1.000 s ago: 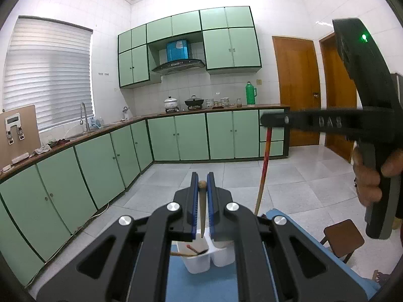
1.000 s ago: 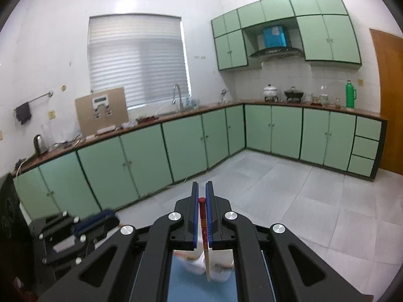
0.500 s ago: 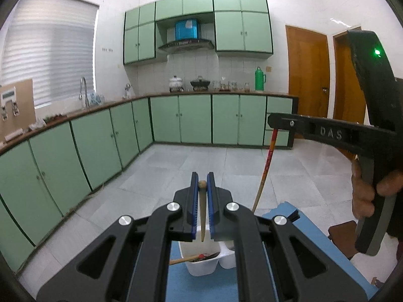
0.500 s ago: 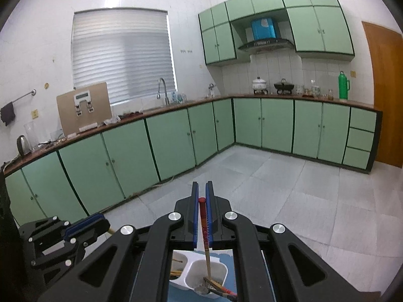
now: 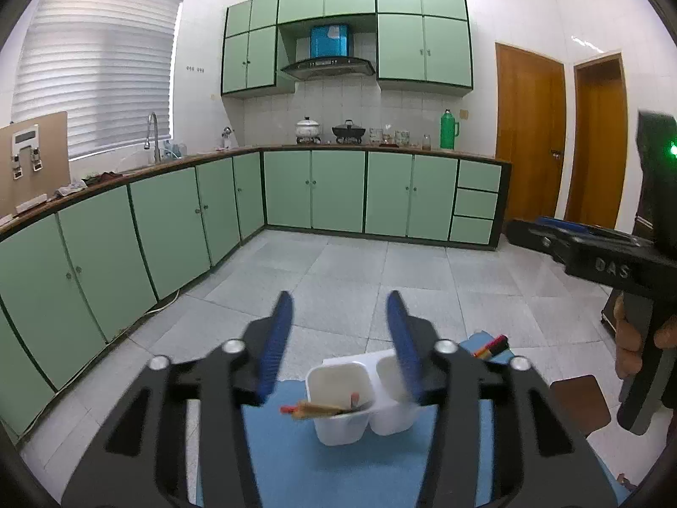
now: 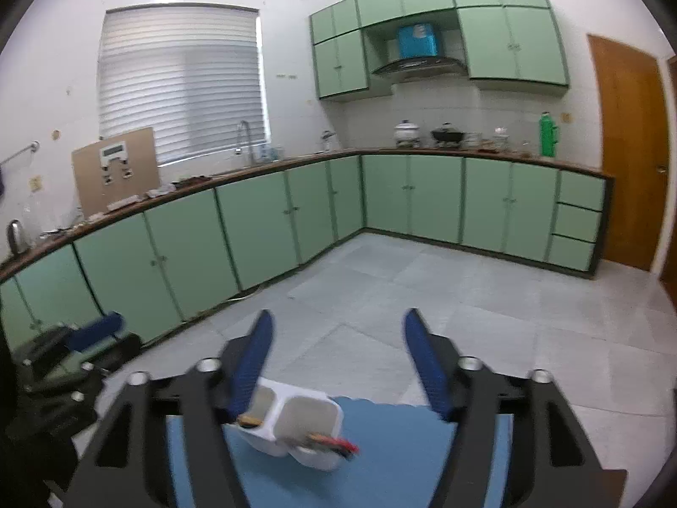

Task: Organize utensils

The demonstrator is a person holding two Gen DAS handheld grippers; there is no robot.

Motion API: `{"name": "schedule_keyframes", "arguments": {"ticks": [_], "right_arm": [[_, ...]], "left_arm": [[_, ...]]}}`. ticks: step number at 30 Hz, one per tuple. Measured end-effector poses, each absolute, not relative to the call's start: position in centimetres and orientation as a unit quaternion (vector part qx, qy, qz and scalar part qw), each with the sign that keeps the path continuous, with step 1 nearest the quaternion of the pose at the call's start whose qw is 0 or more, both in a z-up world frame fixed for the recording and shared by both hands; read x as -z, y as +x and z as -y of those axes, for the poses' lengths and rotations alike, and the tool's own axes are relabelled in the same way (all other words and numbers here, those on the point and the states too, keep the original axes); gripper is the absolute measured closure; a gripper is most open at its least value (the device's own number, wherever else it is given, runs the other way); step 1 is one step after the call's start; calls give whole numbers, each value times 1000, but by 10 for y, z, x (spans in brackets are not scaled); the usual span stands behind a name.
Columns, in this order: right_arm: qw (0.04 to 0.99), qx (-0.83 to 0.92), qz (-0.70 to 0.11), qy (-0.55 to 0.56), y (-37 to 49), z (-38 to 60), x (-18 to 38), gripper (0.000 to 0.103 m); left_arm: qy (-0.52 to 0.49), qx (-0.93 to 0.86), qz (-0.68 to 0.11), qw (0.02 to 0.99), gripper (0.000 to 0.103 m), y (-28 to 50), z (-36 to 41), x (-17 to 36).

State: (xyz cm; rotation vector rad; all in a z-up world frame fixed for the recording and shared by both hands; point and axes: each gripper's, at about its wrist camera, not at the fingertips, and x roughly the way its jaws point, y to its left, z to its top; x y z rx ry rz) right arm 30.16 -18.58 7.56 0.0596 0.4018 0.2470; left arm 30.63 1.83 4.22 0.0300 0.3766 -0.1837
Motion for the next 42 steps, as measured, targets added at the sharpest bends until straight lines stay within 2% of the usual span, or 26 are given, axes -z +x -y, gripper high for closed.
{"name": "schedule_keyframes", "arguments": {"ticks": [4, 8, 19, 31, 42], "right_arm": [[974, -108, -198, 29, 269, 197, -70, 14], [975, -99, -197, 32, 234, 207, -59, 6], [968, -102, -226, 43, 162, 214, -24, 6], [965, -137, -224, 20, 104, 188, -21, 6], [966, -163, -197, 34, 83, 184, -52, 6]], "left_arm": [[14, 85, -183, 979, 37, 277, -22, -41], [10, 82, -185, 979, 28, 249, -23, -35], [-6, 81, -201, 976, 13, 179, -21, -17], [-16, 81, -206, 975, 10, 130, -12, -19], [-15, 77, -170, 982, 10, 105, -15, -47]]}}
